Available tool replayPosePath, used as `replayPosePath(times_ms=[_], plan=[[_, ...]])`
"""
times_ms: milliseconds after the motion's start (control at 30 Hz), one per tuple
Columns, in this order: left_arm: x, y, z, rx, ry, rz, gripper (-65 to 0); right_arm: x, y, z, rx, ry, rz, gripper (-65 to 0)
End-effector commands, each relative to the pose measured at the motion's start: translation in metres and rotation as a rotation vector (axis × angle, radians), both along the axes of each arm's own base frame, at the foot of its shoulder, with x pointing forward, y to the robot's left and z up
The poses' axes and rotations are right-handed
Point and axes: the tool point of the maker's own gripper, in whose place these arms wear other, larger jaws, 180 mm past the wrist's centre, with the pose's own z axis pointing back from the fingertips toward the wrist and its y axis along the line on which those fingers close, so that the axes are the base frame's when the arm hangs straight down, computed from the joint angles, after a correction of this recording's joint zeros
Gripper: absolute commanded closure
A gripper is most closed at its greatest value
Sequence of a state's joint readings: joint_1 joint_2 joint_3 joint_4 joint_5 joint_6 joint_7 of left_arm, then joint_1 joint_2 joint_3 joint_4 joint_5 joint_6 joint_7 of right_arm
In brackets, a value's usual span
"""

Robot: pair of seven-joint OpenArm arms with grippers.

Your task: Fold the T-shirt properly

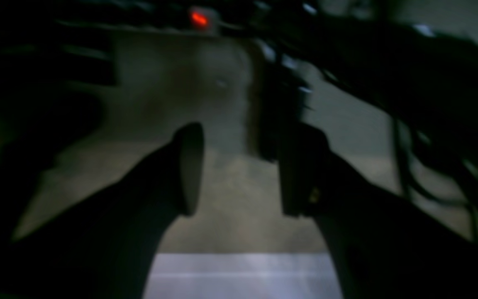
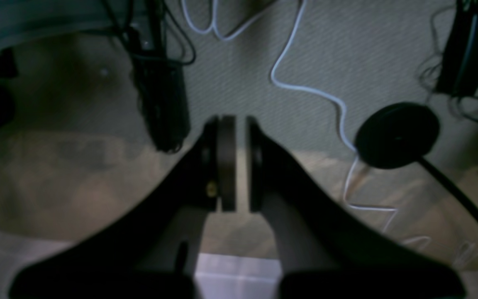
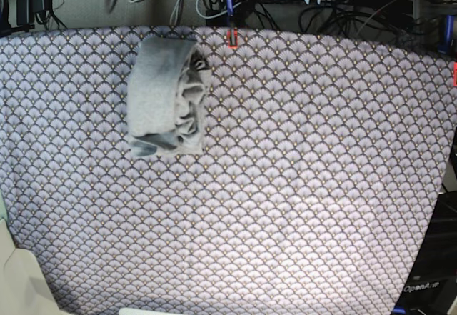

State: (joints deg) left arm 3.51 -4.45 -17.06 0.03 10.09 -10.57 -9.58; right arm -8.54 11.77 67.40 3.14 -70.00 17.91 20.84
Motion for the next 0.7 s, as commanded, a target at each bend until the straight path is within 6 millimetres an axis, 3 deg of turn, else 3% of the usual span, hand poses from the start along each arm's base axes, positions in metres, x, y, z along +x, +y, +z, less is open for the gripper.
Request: replayPosePath(times_ms=[0, 100, 200, 567, 667], plan=[[-0.002, 0.001, 0.000, 0.007, 0.001, -0.002, -28.5, -0.004, -0.019, 0.003, -0.047, 0.008, 0.019, -2.4], [-0.002, 0.002, -0.001, 0.025, 0.005, -0.021, -19.5, 0.001, -0.013, 0.001, -0.049, 0.005, 0.045, -2.4], [-0.001, -0.007, -0.001, 0.031, 0.003, -0.017, 0.0, 0.008, -0.004, -0.001, -0.036, -0.005, 0.043, -2.4], [0.013, -0.012, -0.001, 0.023, -0.023, -0.047, 0.0, 0.012, -0.002, -0.002, -0.034, -0.012, 0.041, -2.4], [0.012, -0.009, -0.001, 0.031, -0.020, -0.076, 0.0, 0.012, 0.010, -0.004, -0.015, -0.012, 0.038, -2.3]])
